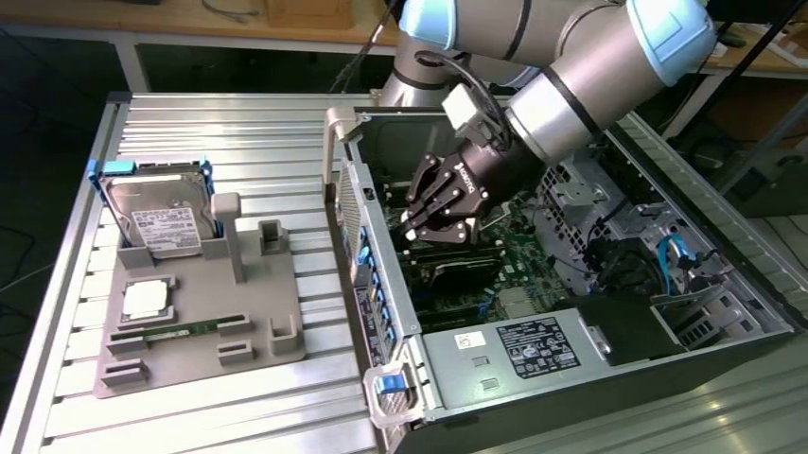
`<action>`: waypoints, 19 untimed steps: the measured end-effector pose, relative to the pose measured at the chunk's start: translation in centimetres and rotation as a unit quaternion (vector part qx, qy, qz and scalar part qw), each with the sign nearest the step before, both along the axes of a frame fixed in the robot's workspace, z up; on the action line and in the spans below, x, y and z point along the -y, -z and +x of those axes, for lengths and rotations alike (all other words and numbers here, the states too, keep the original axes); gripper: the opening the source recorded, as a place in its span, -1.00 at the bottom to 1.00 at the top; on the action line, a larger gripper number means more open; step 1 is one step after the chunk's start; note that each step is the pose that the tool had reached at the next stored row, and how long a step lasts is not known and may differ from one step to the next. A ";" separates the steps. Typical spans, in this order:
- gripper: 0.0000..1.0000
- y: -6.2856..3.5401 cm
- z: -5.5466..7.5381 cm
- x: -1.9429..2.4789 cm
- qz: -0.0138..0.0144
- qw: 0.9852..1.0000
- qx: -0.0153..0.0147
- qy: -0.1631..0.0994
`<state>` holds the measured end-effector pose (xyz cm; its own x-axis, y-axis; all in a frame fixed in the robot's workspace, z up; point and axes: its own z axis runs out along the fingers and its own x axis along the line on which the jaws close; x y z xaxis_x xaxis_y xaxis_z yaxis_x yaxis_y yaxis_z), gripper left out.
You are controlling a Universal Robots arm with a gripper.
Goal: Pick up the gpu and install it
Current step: 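Press down on the gpu until it lock into place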
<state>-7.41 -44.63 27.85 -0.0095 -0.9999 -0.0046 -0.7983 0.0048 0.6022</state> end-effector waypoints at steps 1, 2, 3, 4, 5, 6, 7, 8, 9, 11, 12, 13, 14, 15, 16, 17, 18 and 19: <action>-0.79 0.06 0.0 0.01 0.001 1.000 0.000 0.000; -0.79 0.40 -0.1 0.01 0.010 1.000 -0.001 0.000; -0.79 0.40 0.0 0.04 0.004 1.000 -0.008 0.000; -0.79 0.43 0.1 -0.02 -0.007 1.000 -0.017 0.000; -0.79 0.78 0.1 -0.05 -0.005 1.000 -0.017 0.000; -0.79 0.99 0.1 -0.05 -0.005 1.000 -0.017 0.000; -0.79 1.68 0.1 -0.05 -0.005 1.000 -0.017 0.000; -0.79 1.64 0.1 -0.08 -0.007 1.000 -0.017 0.000; -0.79 1.50 0.2 -0.09 -0.007 1.000 -0.017 0.000; -0.79 1.36 0.3 -0.10 -0.006 1.000 -0.016 0.000; -0.79 1.30 0.4 -0.10 -0.007 1.000 -0.017 0.000; -0.79 1.23 0.4 -0.09 -0.008 1.000 -0.017 0.000; -0.79 1.18 0.6 -0.08 -0.009 1.000 -0.017 0.000; -0.79 1.15 0.7 -0.09 -0.010 1.000 -0.017 0.000; -0.79 1.14 0.8 -0.08 -0.010 1.000 -0.017 0.000; -0.79 1.13 0.8 -0.08 -0.012 1.000 -0.017 0.000; -0.79 1.12 0.8 -0.08 -0.013 1.000 -0.017 0.000; -0.79 1.12 0.8 -0.08 -0.014 1.000 -0.017 0.000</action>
